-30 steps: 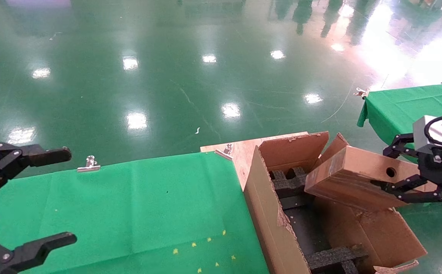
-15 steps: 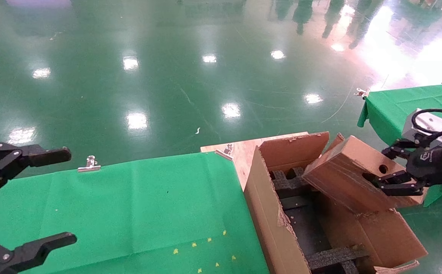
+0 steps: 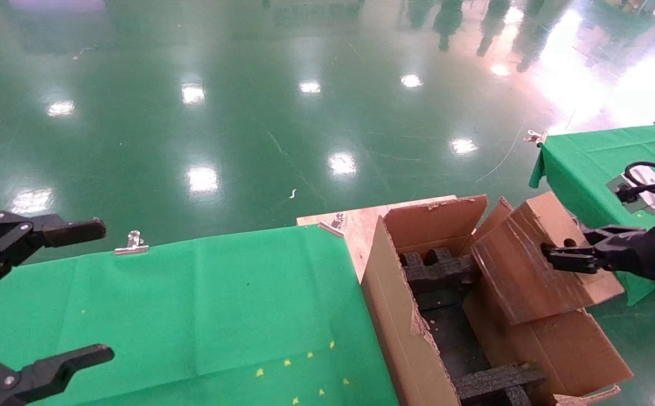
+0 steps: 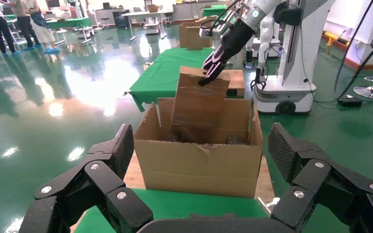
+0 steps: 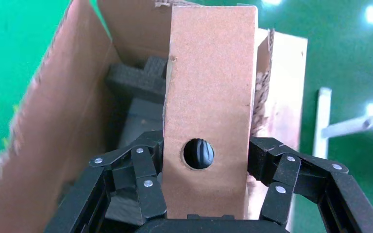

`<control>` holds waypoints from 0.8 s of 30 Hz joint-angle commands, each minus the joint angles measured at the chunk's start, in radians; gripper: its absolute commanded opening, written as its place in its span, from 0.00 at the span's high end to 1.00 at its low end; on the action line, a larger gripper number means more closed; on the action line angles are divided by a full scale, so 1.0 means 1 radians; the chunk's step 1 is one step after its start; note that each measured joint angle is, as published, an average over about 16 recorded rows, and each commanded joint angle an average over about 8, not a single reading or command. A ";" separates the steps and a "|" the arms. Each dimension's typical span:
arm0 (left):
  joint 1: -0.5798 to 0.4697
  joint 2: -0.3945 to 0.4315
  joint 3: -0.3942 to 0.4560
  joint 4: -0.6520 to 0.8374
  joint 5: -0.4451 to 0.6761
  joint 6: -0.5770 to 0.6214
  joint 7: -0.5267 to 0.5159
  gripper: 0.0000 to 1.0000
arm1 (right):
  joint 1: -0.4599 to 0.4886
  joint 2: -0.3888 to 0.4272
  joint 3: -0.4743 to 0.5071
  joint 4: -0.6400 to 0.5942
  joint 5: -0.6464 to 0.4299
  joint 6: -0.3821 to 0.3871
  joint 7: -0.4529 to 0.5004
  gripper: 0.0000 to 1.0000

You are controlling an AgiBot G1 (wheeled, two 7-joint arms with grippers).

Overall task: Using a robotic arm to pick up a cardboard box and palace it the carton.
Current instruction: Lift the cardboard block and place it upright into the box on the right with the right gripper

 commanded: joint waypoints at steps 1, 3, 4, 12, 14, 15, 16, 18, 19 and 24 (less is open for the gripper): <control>0.000 0.000 0.000 0.000 0.000 0.000 0.000 0.00 | -0.019 0.015 -0.016 0.033 0.004 0.054 0.067 1.00; 0.000 0.000 0.000 0.000 0.000 0.000 0.000 0.00 | -0.037 0.017 -0.033 0.053 -0.003 0.089 0.104 1.00; 0.000 0.000 0.000 0.000 0.000 0.000 0.000 0.00 | -0.046 0.017 -0.041 0.061 -0.008 0.105 0.119 1.00; 0.000 0.000 0.000 0.000 0.000 0.000 0.000 0.00 | -0.098 0.004 -0.090 0.074 -0.042 0.180 0.180 1.00; 0.000 0.000 0.000 0.000 0.000 0.000 0.000 0.00 | -0.107 0.001 -0.099 0.073 -0.049 0.193 0.191 1.00; 0.000 0.000 0.000 0.000 0.000 0.000 0.000 0.00 | -0.112 0.000 -0.104 0.073 -0.053 0.199 0.197 1.00; 0.000 0.000 0.000 0.000 0.000 0.000 0.000 0.00 | -0.117 -0.001 -0.108 0.072 -0.057 0.206 0.203 1.00; 0.000 0.000 0.001 0.000 0.000 0.000 0.000 0.00 | -0.126 -0.006 -0.116 0.071 -0.064 0.219 0.213 1.00; 0.000 0.000 0.001 0.000 0.000 0.000 0.000 0.00 | -0.130 -0.008 -0.121 0.070 -0.067 0.226 0.218 1.00; 0.000 0.000 0.001 0.000 0.000 0.000 0.000 0.00 | -0.155 -0.027 -0.142 0.059 -0.081 0.262 0.241 1.00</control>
